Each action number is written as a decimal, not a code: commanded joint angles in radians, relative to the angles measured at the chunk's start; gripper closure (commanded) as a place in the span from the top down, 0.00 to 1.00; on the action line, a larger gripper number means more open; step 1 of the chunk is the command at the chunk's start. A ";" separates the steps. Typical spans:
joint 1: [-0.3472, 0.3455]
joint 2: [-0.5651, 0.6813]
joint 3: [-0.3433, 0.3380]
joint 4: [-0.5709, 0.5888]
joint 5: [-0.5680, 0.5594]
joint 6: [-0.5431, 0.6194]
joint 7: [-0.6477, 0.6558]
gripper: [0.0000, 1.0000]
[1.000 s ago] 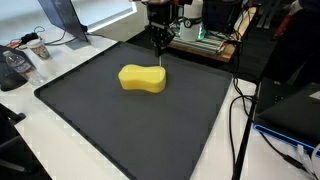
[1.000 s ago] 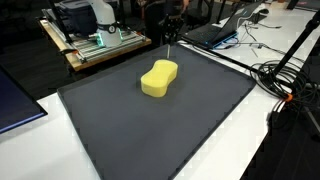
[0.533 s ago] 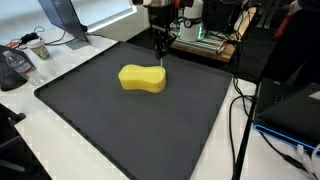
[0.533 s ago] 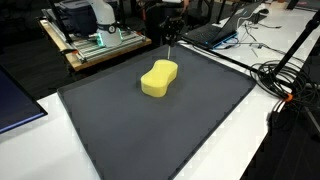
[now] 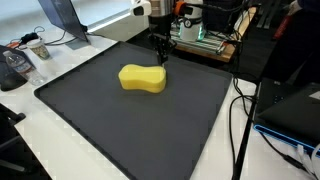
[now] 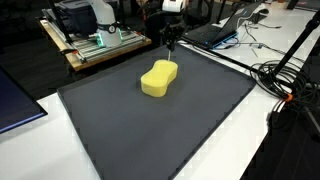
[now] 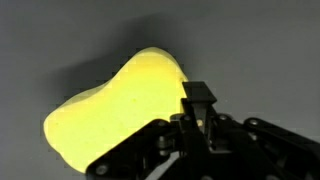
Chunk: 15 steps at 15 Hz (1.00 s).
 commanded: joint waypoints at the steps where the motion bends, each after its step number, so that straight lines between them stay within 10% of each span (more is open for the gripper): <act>1: 0.010 0.028 -0.009 0.005 0.021 0.034 -0.008 0.03; 15: 0.015 0.083 -0.017 0.004 0.007 0.079 0.011 0.03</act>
